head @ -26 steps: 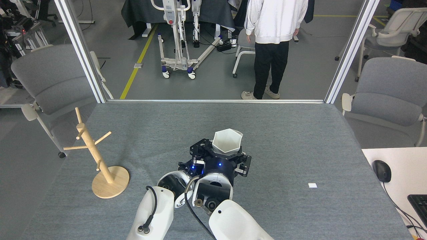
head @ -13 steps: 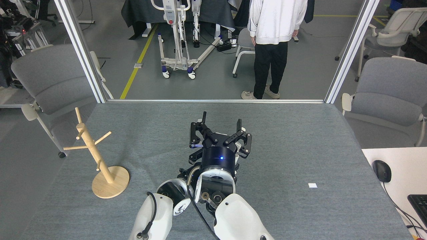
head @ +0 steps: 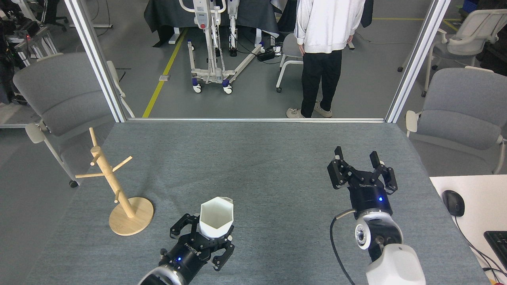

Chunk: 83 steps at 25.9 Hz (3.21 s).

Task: Hang cup on storage rack
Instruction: 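Carry the cup with the left gripper beside the wooden rack, then lower the cup onto a rack peg and release the left gripper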

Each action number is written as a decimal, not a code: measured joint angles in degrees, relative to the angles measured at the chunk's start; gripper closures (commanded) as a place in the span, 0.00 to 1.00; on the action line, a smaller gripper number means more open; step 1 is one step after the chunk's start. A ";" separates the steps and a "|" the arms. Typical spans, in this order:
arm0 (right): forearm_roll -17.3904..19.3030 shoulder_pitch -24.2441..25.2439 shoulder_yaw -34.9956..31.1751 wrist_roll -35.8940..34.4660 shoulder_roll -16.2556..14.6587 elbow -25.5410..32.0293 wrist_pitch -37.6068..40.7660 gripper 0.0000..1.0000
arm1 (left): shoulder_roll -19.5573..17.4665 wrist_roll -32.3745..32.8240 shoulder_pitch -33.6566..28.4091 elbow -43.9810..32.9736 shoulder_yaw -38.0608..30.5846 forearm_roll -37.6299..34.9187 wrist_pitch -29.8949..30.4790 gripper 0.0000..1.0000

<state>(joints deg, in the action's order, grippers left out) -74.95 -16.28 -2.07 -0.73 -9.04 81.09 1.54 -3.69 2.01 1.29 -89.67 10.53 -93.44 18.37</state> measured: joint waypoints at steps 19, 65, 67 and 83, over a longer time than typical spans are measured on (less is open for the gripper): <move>-7.07 15.04 -10.41 -0.23 1.63 7.17 9.70 0.01 | -4.96 -0.48 -8.21 -5.00 -38.42 -2.83 -2.48 1.00; -6.96 7.93 -11.19 0.56 3.02 3.53 8.74 0.01 | -0.62 1.18 8.76 6.39 -31.73 -23.58 -7.35 0.34; -6.95 7.93 -11.20 0.56 2.99 3.44 8.74 0.01 | -0.56 0.82 8.79 7.26 -31.75 -23.60 -7.41 0.16; -6.79 7.87 -11.35 0.40 2.64 2.62 8.83 0.01 | -0.71 1.07 8.79 12.56 -31.72 -23.09 -11.15 0.02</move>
<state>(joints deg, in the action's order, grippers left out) -81.74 -8.40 -13.41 -0.33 -6.39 83.71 10.37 -4.41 3.08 10.08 -77.11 -21.19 -116.52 7.22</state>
